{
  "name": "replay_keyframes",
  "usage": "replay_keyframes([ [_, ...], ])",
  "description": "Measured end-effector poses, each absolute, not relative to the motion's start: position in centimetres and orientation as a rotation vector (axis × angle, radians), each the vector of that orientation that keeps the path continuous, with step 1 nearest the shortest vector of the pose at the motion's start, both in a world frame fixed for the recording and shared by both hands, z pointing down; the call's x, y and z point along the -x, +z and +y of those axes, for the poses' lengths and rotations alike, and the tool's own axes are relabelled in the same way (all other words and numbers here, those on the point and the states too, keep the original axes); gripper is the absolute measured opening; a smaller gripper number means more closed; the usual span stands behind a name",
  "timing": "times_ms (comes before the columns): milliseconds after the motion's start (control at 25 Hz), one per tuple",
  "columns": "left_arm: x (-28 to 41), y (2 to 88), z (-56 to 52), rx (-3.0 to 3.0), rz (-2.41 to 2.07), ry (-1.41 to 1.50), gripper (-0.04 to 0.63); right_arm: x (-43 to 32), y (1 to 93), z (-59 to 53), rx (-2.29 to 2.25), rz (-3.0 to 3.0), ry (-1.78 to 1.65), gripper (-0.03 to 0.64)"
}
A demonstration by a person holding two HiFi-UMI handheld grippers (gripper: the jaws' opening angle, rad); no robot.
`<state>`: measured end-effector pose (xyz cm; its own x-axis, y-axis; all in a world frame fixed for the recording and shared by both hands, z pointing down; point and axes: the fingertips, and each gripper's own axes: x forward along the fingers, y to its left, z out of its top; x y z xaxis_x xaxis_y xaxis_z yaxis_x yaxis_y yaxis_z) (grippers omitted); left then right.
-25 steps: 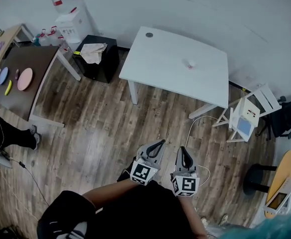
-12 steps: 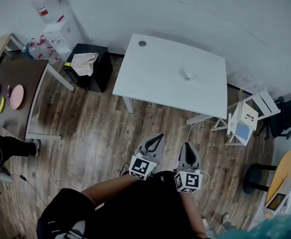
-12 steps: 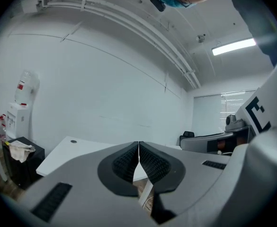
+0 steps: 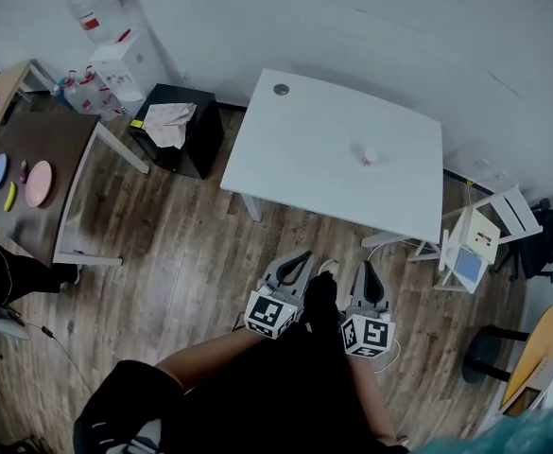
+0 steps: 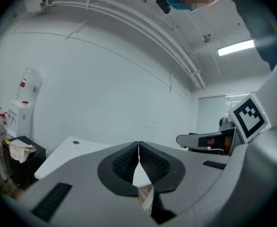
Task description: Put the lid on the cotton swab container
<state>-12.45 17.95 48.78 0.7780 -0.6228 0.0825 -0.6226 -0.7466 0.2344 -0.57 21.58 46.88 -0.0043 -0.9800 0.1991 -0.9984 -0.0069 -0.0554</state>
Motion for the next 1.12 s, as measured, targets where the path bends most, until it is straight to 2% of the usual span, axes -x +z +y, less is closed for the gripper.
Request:
replay_keyframes([
  [280, 10.1, 49.3, 11.1, -2.74, -1.063, 0.047, 0.015, -4.0, 47.1, 15.3, -2.166, -2.218, 0.303, 0.034],
  [800, -4.1, 53.9, -1.3, -2.745, -1.006, 0.231, 0.015, -15.0, 50.9, 1.6, -1.948, -2.316, 0.36, 0.034],
  [1120, -7.9, 58.7, -6.0, -2.658, -1.038, 0.35, 0.015, -19.3, 53.7, -5.7, -1.783, -2.375, 0.372, 0.034],
])
